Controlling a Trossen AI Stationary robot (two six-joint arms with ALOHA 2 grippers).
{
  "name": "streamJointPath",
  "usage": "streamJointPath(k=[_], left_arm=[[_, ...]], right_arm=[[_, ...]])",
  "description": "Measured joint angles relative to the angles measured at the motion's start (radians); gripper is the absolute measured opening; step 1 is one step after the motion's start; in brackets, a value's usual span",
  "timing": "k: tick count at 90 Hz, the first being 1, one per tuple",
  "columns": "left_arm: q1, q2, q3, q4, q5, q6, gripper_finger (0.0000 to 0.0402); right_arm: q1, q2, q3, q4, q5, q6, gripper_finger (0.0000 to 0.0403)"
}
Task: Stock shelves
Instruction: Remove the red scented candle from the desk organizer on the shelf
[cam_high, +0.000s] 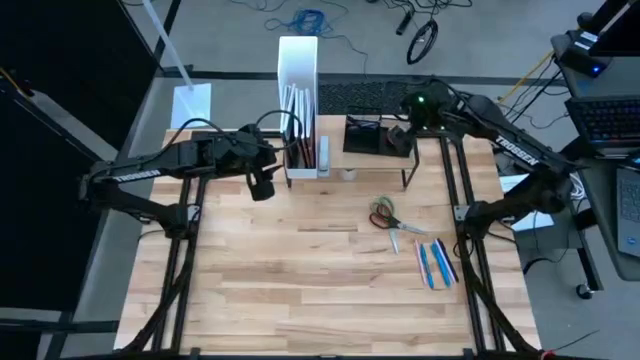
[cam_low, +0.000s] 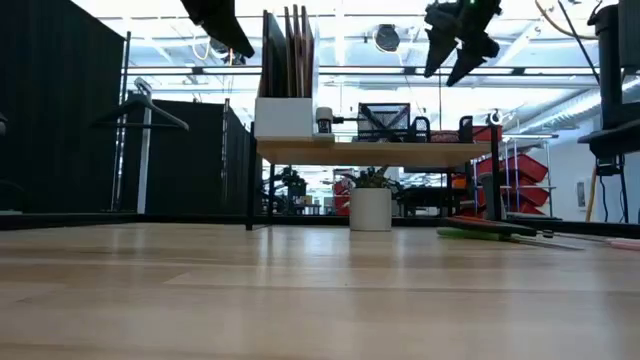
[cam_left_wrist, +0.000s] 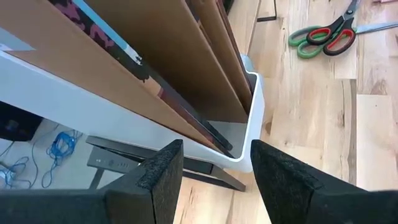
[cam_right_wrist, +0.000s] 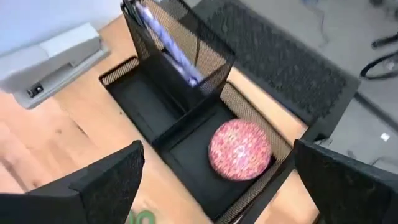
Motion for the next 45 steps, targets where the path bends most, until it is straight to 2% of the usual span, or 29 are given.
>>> streamJointPath(k=[14, 45], left_arm=[[0.0, 0.0, 0.0, 0.0, 0.0, 0.0, 0.0176], [0.0, 0.0, 0.0, 0.0, 0.0, 0.0, 0.0176]], right_arm=[[-0.04, 0.067, 0.0, -0.008, -0.005, 0.091, 0.0386], [-0.059, 0.173, 0.0, -0.056, -0.025, 0.087, 0.0386]])
